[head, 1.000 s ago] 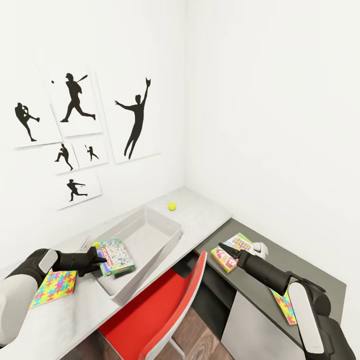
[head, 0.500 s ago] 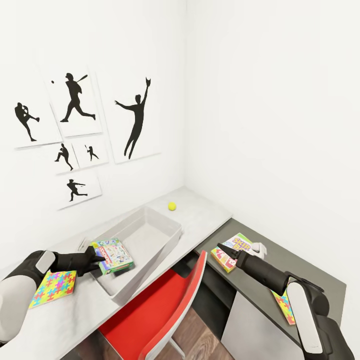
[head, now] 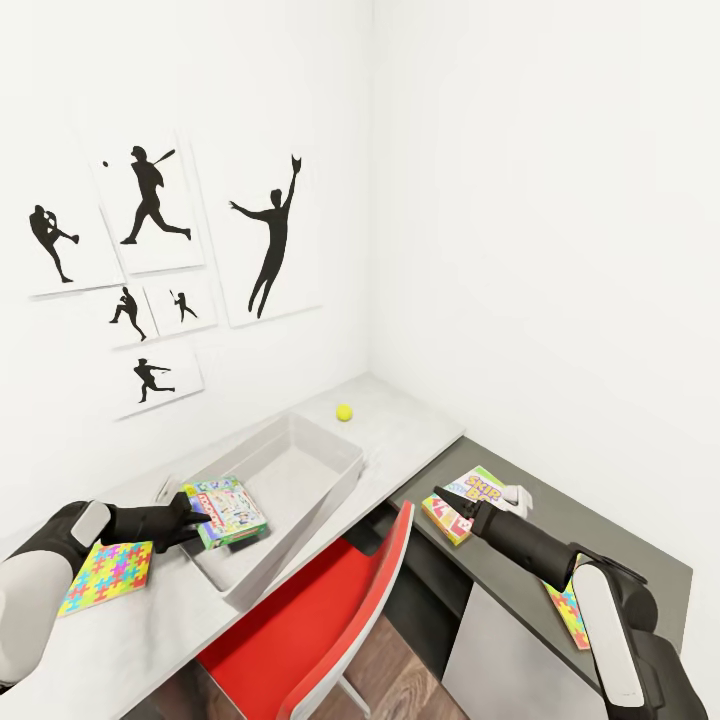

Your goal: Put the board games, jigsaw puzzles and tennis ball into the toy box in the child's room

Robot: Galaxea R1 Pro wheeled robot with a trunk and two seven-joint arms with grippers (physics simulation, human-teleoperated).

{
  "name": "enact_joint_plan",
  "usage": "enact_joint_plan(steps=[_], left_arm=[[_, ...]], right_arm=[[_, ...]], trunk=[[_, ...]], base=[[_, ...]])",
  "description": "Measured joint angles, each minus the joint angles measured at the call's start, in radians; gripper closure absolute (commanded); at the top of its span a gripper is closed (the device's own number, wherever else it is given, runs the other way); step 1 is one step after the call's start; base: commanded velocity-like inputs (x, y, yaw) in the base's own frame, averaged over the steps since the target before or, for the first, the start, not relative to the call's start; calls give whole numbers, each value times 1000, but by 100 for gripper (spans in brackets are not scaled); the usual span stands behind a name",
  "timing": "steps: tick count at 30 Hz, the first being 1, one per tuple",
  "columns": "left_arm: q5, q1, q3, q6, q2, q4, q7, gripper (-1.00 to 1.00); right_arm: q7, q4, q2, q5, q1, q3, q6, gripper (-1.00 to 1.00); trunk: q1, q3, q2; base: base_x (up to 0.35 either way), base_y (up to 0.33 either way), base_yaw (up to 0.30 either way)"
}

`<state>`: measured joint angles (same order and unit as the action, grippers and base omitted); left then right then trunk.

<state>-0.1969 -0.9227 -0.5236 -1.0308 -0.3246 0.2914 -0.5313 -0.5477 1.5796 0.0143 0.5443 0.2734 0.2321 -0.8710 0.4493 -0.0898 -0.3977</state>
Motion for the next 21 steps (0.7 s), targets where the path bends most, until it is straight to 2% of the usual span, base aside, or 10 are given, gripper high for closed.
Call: enact_joint_plan(steps=[8, 14, 21], left_arm=[[-1, 0, 0, 0, -1, 0, -1, 100], [-56, 0, -19, -8, -2, 0, 3, 100], [-62, 0, -21, -8, -2, 0, 3, 100]], right_arm=[[0, 0, 0, 0, 0, 0, 0, -100], [1, 0, 0, 0, 0, -1, 0, -100], [1, -1, 0, 0, 0, -2, 0, -100]], trunk=[[0, 0, 0], [0, 0, 0], [0, 0, 0]], base=[[0, 0, 0], [0, 0, 0], [0, 0, 0]])
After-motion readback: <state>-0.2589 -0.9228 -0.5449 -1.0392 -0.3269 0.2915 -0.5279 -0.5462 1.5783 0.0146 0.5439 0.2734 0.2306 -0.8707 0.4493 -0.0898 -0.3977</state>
